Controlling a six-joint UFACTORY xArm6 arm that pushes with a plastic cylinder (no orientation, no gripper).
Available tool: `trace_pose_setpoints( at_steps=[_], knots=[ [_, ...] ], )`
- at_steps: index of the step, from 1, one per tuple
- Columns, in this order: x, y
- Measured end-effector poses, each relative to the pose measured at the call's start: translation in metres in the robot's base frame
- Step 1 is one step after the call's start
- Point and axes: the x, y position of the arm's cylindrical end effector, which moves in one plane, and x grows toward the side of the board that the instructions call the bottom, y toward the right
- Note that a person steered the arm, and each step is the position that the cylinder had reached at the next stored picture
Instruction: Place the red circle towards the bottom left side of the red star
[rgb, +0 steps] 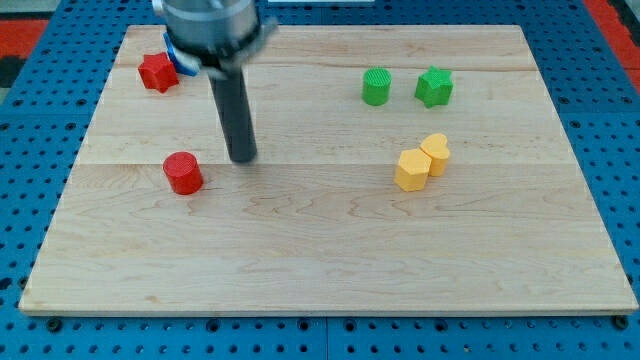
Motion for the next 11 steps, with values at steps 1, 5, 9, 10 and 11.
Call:
trace_pose_setpoints(
  at_steps=[1,5,9,10,11],
  knots=[
    [0.023,-0.051],
    [-0.051,-0.087],
    [-0.064,-0.153],
    [-0.051,-0.163],
    [-0.064,-0.219]
  ],
)
